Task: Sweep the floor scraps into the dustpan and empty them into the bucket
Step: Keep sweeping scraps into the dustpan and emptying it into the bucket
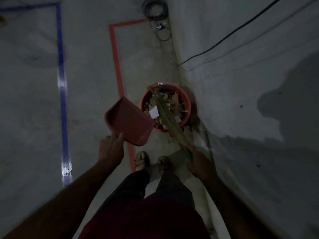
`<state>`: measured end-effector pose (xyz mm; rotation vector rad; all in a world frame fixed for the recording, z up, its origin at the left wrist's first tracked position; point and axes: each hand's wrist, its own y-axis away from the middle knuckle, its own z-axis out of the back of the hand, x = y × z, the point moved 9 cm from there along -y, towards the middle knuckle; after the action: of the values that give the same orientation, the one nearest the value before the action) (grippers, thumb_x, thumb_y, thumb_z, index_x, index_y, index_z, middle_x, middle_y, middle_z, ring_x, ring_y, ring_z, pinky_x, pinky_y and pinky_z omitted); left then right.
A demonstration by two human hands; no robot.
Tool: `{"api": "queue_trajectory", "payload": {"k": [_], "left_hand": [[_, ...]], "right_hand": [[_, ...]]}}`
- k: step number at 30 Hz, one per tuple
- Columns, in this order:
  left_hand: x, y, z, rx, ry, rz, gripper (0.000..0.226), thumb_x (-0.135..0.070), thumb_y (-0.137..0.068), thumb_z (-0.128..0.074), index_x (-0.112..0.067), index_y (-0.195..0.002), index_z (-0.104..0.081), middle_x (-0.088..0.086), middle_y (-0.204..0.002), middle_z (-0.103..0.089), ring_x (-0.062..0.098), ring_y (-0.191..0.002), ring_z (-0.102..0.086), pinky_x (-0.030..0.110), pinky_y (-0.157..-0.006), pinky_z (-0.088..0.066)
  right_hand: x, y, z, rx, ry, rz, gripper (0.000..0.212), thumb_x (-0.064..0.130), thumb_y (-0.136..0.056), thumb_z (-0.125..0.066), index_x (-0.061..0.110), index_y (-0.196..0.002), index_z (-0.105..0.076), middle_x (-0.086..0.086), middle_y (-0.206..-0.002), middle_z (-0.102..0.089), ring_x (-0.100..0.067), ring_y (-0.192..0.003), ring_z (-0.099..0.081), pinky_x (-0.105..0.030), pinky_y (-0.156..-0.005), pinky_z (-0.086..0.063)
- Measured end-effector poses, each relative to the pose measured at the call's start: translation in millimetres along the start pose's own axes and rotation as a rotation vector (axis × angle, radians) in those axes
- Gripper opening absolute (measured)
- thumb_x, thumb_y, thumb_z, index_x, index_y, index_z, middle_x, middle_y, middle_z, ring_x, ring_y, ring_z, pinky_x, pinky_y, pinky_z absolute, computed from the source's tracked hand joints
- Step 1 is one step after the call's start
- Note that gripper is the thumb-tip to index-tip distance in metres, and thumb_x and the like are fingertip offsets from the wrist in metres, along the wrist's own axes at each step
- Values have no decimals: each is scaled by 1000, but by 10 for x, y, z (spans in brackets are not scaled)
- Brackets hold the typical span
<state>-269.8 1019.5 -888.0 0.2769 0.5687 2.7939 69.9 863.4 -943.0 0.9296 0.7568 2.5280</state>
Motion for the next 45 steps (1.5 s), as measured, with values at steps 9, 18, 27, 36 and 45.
{"api": "queue_trajectory", "payload": {"k": [9,18,27,36,45], "left_hand": [[-156,625,162,-58,141,100,36,-20,-87,-62,-16,-121,-56,13,-101,-62,35,-77,-62,40,-63,-45],[299,1373,453,-262,279,342,34,-24,-89,-58,-18,-122,-54,10,-98,-61,35,-74,-62,39,-61,-46],[1378,2330,442,-451,419,693,29,-21,-91,-61,-16,-119,-56,9,-96,-62,32,-73,-62,32,-57,-31],[2755,3778,-348,-472,461,989,31,-15,-86,-67,-15,-116,-60,9,-85,-63,30,-63,-62,32,-54,-38],[3802,4885,-1049,-489,497,1178,28,-18,-89,-65,-13,-116,-58,8,-83,-60,25,-59,-57,32,-52,-43]], "right_hand": [[391,1119,522,-134,99,134,51,34,-101,-48,39,-150,-35,7,-117,-54,-22,-102,-62,-34,-86,-53],[1473,903,655,-145,152,500,62,31,-95,-57,35,-152,-35,-4,-138,-55,-24,-120,-57,-40,-89,-53],[2981,1006,114,-77,255,885,58,47,-95,-40,41,-151,-28,-5,-112,-61,-23,-91,-63,-41,-71,-57],[4386,1589,-1238,-33,361,1058,69,39,-94,-56,40,-155,-23,-6,-104,-60,-27,-74,-64,-43,-58,-55],[5364,2160,-2528,62,488,1164,73,33,-93,-66,33,-155,-30,2,-91,-57,-14,-63,-56,-34,-48,-52]]}}
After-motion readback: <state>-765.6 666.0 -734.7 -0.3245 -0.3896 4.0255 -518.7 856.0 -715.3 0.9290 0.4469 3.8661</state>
